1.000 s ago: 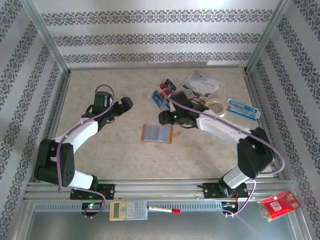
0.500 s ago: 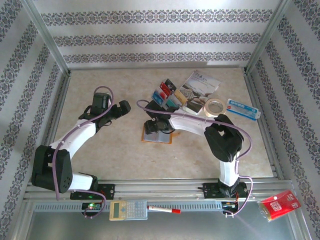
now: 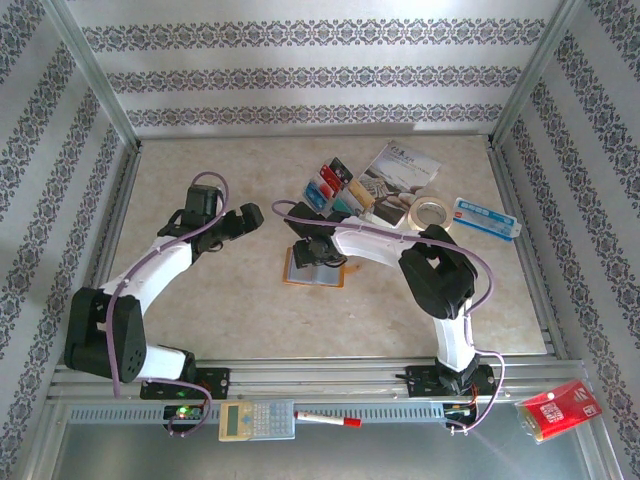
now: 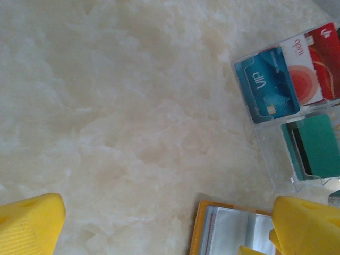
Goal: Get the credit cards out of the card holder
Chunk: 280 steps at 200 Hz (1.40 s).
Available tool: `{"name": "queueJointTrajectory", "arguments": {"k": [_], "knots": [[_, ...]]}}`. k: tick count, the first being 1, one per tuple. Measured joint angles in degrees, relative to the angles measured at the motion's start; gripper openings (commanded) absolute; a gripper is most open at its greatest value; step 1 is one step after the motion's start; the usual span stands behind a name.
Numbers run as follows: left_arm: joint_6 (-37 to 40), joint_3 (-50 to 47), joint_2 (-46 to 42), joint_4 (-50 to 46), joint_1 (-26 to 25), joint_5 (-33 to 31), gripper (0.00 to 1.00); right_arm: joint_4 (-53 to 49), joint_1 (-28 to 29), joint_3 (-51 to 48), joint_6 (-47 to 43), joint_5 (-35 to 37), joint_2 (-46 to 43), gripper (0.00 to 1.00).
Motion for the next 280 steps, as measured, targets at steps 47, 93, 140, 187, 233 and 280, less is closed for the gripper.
{"name": "queueJointTrajectory", "arguments": {"k": [47,93,140,187,233,280], "knots": [[0.1,0.0,1.2,-0.3,0.0,2.2,1.0,0.0,0.3,0.5,0.0,0.2,2.6,0.59],[0.3,0.0,2.9,-1.9,0.0,7.5,0.88,0.2,0.3,1.0,-0.2,0.5,3.0,0.49],[-3.7,-3.7,3.6,-1.5,-0.8,15.3,0.56,4.2,0.1,-2.4,-0.4,0.7,1.7,0.4],[-6.9,-4.0,5.9,-1.0,-6.9,18.9,0.34,5.7,-0.7,-3.4,-1.5,-1.0,1.3,0.36],[-9.8,-5.0,9.5,1.7,-10.9,21.1,0.24,7.2,-1.0,-4.5,-2.0,-1.9,0.8,0.36],[-14.7,-7.5,10.6,8.0,-11.8,23.1,0.22,8.3,-1.0,-5.4,-1.9,-2.1,0.4,0.36]]}}
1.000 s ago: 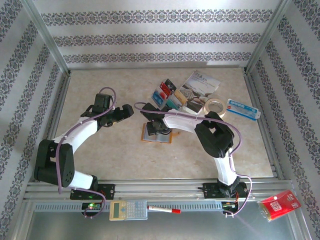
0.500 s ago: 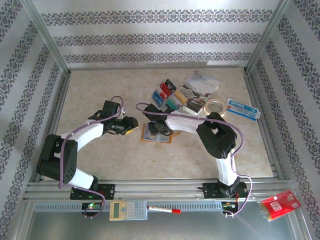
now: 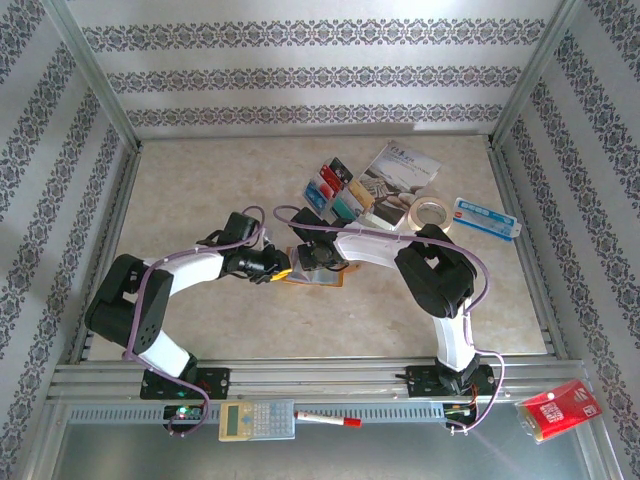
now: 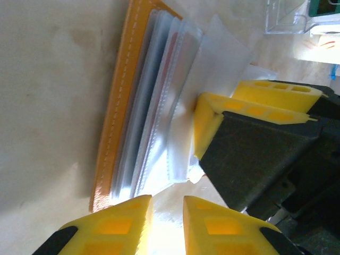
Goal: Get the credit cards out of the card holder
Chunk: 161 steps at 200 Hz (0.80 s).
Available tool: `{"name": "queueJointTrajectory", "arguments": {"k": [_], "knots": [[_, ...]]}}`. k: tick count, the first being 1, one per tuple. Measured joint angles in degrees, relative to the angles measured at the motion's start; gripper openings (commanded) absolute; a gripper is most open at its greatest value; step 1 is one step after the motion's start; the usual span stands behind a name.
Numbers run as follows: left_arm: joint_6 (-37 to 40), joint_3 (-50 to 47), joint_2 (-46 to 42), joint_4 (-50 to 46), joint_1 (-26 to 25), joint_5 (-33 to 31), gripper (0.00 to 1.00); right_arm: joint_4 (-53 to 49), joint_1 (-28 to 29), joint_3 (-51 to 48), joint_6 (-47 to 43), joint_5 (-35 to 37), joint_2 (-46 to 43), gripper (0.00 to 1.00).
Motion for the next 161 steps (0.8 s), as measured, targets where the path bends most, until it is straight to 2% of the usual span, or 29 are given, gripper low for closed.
{"name": "queueJointTrajectory", "arguments": {"k": [51,161], "knots": [[-4.1,-0.5,3.2,5.2,-0.9,0.8,0.19,0.6,0.0,-0.4,0.0,-0.2,-0.2,0.35],[-7.5,-0.6,6.1,9.1,-1.0,0.9,0.19,1.9,-0.7,-1.4,0.0,-2.1,-0.8,0.35]]}}
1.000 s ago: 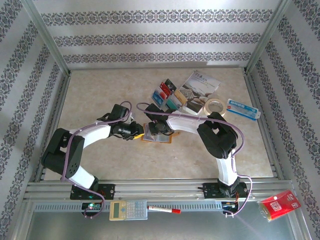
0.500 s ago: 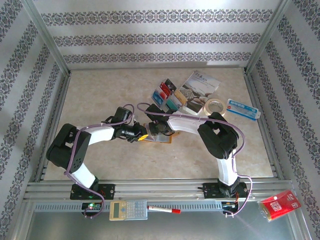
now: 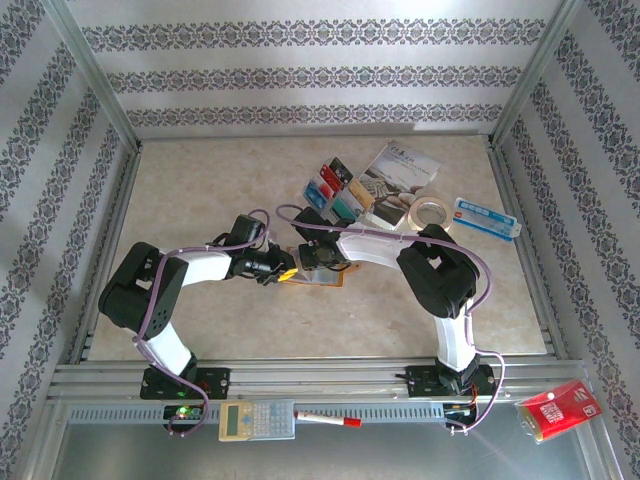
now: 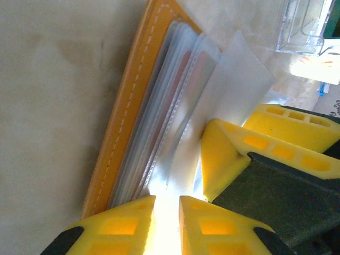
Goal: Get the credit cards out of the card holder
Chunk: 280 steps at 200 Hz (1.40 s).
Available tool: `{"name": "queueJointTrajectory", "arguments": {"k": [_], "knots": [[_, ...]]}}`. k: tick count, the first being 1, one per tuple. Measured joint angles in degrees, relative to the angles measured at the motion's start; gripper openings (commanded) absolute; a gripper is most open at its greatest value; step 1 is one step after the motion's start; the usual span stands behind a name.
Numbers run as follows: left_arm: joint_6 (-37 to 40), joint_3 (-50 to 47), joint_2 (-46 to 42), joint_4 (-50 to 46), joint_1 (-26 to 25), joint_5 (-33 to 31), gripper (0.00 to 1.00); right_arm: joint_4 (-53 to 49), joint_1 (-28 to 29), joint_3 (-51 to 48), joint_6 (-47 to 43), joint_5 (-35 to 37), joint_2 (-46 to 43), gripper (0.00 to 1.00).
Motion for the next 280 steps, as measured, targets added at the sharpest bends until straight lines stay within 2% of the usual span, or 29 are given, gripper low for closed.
{"name": "queueJointTrajectory", "arguments": {"k": [44,68,102,119,162,200,231,280], "knots": [[-2.2,0.0,1.4,3.7,0.0,0.7,0.19,1.6,-1.8,-1.6,0.4,-3.9,-1.3,0.36],[-2.2,0.0,1.4,4.3,0.0,0.8,0.21,4.1,-3.7,-4.6,1.6,-7.4,-4.1,0.41],[-2.5,0.0,1.4,4.6,-1.6,0.1,0.28,12.9,-6.5,-9.5,5.3,-10.4,-11.3,0.44],[-3.1,0.0,1.5,6.3,-2.9,-0.1,0.3,18.1,-7.5,-11.6,7.4,-10.5,-14.6,0.44],[-5.3,1.6,2.2,10.3,-6.5,-1.5,0.44,25.7,-9.0,-16.3,9.9,-9.8,-19.4,0.45],[-5.4,5.9,5.9,11.7,-9.8,-1.6,0.51,27.2,-10.6,-19.9,10.8,-7.7,-22.0,0.46],[-5.4,8.0,8.9,11.9,-10.0,-1.4,0.54,27.1,-11.0,-21.4,10.7,-5.7,-24.2,0.46],[-4.9,8.3,8.2,11.5,-10.0,-1.4,0.59,26.9,-11.7,-22.0,10.7,-4.2,-25.9,0.45]]}}
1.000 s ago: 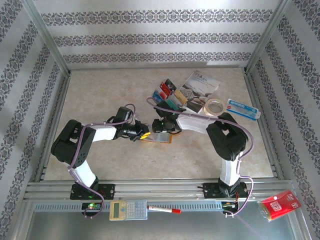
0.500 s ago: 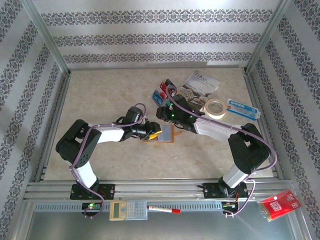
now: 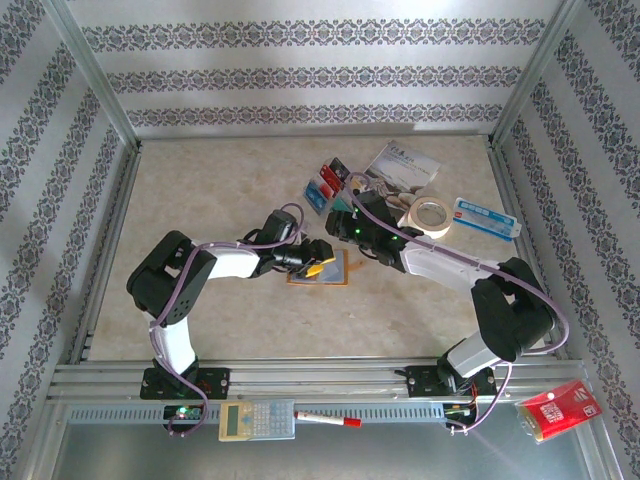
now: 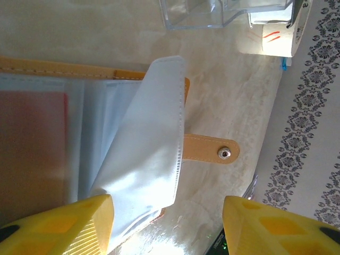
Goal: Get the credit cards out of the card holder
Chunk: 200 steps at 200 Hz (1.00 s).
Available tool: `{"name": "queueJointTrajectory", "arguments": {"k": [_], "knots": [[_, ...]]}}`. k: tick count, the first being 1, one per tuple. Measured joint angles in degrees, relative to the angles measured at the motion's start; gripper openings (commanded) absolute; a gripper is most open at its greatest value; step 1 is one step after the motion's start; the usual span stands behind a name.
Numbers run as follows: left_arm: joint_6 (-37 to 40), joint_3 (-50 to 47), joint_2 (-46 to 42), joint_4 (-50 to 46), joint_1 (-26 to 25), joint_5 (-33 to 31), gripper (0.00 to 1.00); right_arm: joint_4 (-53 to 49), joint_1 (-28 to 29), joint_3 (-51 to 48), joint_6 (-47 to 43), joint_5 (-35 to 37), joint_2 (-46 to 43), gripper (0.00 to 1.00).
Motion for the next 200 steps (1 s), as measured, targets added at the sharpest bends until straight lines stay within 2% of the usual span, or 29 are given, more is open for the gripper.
{"name": "queueJointTrajectory", "arguments": {"k": [53,88,128,155,200], "knots": [[3.9,0.0,-7.6,-3.7,1.6,-0.7,0.61,-0.8,0.0,-0.6,-0.2,0.4,-0.9,0.44],[6.8,0.0,-8.2,-9.5,4.3,-3.0,0.59,-1.2,0.0,-0.6,-0.4,0.2,-0.9,0.42],[10.1,-0.1,-9.7,-17.1,9.0,-7.0,0.46,-3.1,1.9,2.2,-1.7,-3.3,3.4,0.31],[11.5,-0.1,-10.3,-18.9,9.7,-7.9,0.35,-3.3,4.2,4.3,-0.5,-8.0,9.4,0.21],[12.1,0.4,-9.8,-20.5,9.7,-7.3,0.25,-3.4,4.7,4.5,2.1,-11.3,15.0,0.16]]}}
